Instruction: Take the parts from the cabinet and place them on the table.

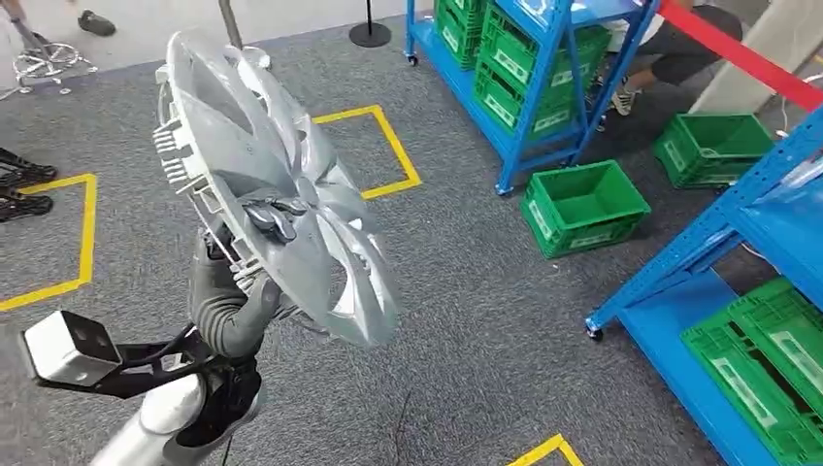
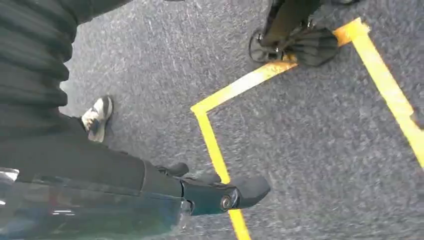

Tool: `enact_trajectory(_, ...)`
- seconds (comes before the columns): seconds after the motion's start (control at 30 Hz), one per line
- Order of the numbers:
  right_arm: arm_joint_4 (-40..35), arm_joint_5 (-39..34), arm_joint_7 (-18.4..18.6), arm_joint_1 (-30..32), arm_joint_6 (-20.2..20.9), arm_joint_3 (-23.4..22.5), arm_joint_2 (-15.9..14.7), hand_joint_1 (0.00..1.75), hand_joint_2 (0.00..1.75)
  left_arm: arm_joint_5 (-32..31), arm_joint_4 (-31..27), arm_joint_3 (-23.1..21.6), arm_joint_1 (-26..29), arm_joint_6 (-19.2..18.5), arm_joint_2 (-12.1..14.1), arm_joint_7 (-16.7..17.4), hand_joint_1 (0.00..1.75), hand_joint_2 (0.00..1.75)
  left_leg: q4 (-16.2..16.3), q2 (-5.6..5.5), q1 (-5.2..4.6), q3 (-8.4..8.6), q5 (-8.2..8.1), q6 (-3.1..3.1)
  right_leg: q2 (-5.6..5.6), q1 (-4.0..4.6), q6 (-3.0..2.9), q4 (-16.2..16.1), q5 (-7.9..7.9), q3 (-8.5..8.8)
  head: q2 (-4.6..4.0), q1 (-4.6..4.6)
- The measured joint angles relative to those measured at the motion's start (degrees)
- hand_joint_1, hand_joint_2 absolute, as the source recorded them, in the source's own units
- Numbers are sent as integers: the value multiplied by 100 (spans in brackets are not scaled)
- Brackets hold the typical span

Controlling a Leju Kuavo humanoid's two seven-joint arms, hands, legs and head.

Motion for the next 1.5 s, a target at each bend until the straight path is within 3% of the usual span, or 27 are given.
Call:
enact_trajectory(0.1, 2, -2, 9, -19, 0, 0, -15, 0, 175, 0, -6, 2, 8, 0, 2, 6, 175, 175, -97, -119, 21, -19, 93, -135, -96, 10, -54, -158, 27, 60, 0, -2)
enact_trajectory(0.13, 0, 0, 9, -27, 2, 0, -11, 0, 175, 0, -7, 2, 18, 0, 4, 4, 175, 175, 3, 140, -14, -71, -2, -122, -180, -32, -12, -304, 125, 117, 0, -4)
enact_trajectory(0.17, 0, 2, 9, -25, 0, -2, -5, 0, 175, 0, -11, 0, -10, -7, 4, 4, 175, 175, 213, 298, -26, -174, -194, -133, -187, -30, -45, -356, 154, 123, 0, -22)
enact_trajectory(0.23, 0, 2, 18, -5, 4, 0, -5, 0, 175, 0, -11, 0, -11, -13, 0, 7, 175, 175, 1021, 362, 2, -527, -622, -169, -265, -36, -44, -347, 162, 111, 0, -35)
enact_trajectory(0.3, 2, 4, 17, 8, 7, 0, -7, 0, 175, -2, 4, -2, -9, -20, 0, 13, 175, 175, 1499, 363, 6, -733, -734, -211, -338, -40, -40, -325, 158, 89, 0, -35)
enact_trajectory(0.37, 0, 20, 28, 4, 26, 0, -5, 0, 175, 0, 4, -2, -10, -20, 0, 2, 175, 175, 1019, 394, 14, -439, -392, -230, -382, -53, -8, -274, 135, 74, 0, -35)
enact_trajectory(0.4, 0, 55, 55, 3, 37, 0, 13, 0, 175, 26, 4, 0, -10, -17, 0, -24, 175, 175, 473, 464, 14, -111, -142, -233, -401, -64, 28, -226, 100, 74, 0, -37)
enact_trajectory(0.43, 0, 72, 74, 3, 35, 0, 15, 0, 175, 70, 4, 0, -12, -20, 0, -66, 175, 175, 42, 610, 14, 129, -60, -233, -417, -68, 67, -167, 58, 72, 0, -35)
enact_trajectory(0.47, 2, 107, 107, -3, 35, 0, 11, 0, 175, 99, 15, 0, -14, -26, -2, -99, 175, 175, -20, 697, -42, 180, -174, -196, -425, -18, 113, -119, 20, 36, 0, -44)
enact_trajectory(0.5, 2, 120, 127, -9, 33, 2, 6, 0, 175, 114, 17, 2, -2, -42, -4, -131, 175, 175, -30, 642, -24, 159, -143, -93, -433, -16, 127, -82, 6, 27, 0, -31)
enact_trajectory(0.6, 2, 129, 131, 4, 37, 2, 15, 0, 175, 76, 33, 2, 18, -44, -2, -144, 175, 175, -42, 544, -19, 130, -115, 6, -496, -35, 176, -103, 7, 37, 0, -26)
enact_trajectory(0.63, 0, 129, 131, 5, 42, 2, 9, 0, 175, 74, 33, 2, 18, -44, -2, -149, 175, 175, -45, 515, -5, 130, -101, 28, -449, -40, 218, -45, -85, 26, 0, -22)
enact_trajectory(0.73, 0, 129, 122, 20, 44, 2, -11, 0, 175, 74, 35, 4, 28, -44, -4, -162, 175, 175, -44, 407, -11, 91, -77, 81, -323, -73, 289, 1095, -766, -447, 0, 17)
enact_trajectory(0.8, 0, 129, 122, 44, 44, 4, -9, 0, 175, 74, 39, 4, 44, -44, -7, -164, 175, 175, -43, 319, -24, 73, -67, 97, -310, -71, 279, 1711, -936, -726, 0, 17)
enact_trajectory(0.87, 0, 131, 122, 42, 44, 4, -13, 0, 175, 74, 50, 4, 55, -44, -11, -164, 175, 175, -43, 221, -45, 79, -61, 102, -287, -63, 214, 1317, -566, -558, 0, 17)
enact_trajectory(0.93, 0, 129, 114, 25, 35, 2, -24, 0, 175, 70, 50, 4, 55, -48, -15, -162, 175, 175, -46, 137, -62, 112, -59, 102, -169, -31, 87, 328, -5, -96, 0, 17)
enact_trajectory(0.97, 2, 129, 103, 23, 33, 2, -55, 0, 175, 57, 50, 4, 53, -57, -20, -162, 175, 175, -47, 108, -55, 104, -48, 85, -24, -14, 4, 64, -2, 28, 0, 6)
enact_trajectory(1.1, -2, 131, 81, -33, 28, 0, -70, 0, 175, 31, 50, 4, 51, -77, -28, -140, 175, 175, -90, -41, -17, 32, 49, -76, -108, 20, -48, -150, 16, 84, 0, 24)
enact_trajectory(1.13, -6, 140, 81, -40, 35, 2, -68, 0, 175, 22, 50, 4, 59, -79, -28, -140, 175, 175, -56, 67, -16, 5, 3, -72, -183, -46, -3, -302, 100, 138, 0, 20)
enact_trajectory(1.17, -15, 157, 81, -43, 35, 2, -53, 0, 175, 20, 50, 4, 53, -87, -28, -142, 175, 175, 52, 278, -54, -53, -120, -91, -200, -30, -14, -358, 132, 157, 0, 4)
enact_trajectory(1.2, -17, 168, 85, -39, 35, 2, -39, 0, 175, 15, 50, 4, 45, -94, -30, -140, 175, 175, 383, 346, -44, -205, -356, -115, -234, -31, -36, -365, 149, 148, 0, 4)
enact_trajectory(1.27, -17, 175, 101, -5, 35, 2, -35, 0, 175, 9, 52, 2, 68, -94, -35, -125, 175, 175, 1217, 357, -16, -564, -735, -166, -308, -31, -33, -357, 145, 141, 0, 4)
enact_trajectory(1.3, -17, 175, 101, 11, 37, 2, -26, 0, 175, 4, 52, 2, 79, -94, -35, -112, 175, 175, 1452, 359, -4, -670, -778, -192, -340, -32, -31, -351, 143, 139, 0, 4)
enact_trajectory(1.37, -20, 175, 101, 20, 44, 2, -13, 0, 175, 0, 55, 2, 100, -90, -35, -109, 175, 175, 1153, 383, 16, -490, -491, -230, -389, -55, -2, -312, 122, 132, 0, 2)
enact_trajectory(1.43, -26, 175, 101, 17, 57, 2, -7, 0, 175, 0, 52, 2, 98, -90, -35, -109, 175, 175, 195, 543, 38, 71, -30, -268, -421, -88, 78, -201, 47, 128, 0, 0)
enact_trajectory(1.47, -26, 177, 101, 15, 59, 0, -13, 0, 175, 0, 57, 0, 95, -90, -39, -109, 175, 175, 53, 722, -9, 157, -208, -284, -436, -64, 133, -148, 1, 97, 0, -4)
enact_trajectory(1.5, -24, 179, 101, 3, 59, 0, -29, 0, 175, -2, 50, 2, 98, -90, -39, -112, 175, 175, -4, 687, 0, 149, -162, -174, -440, -38, 156, -45, -44, 63, 0, -13)
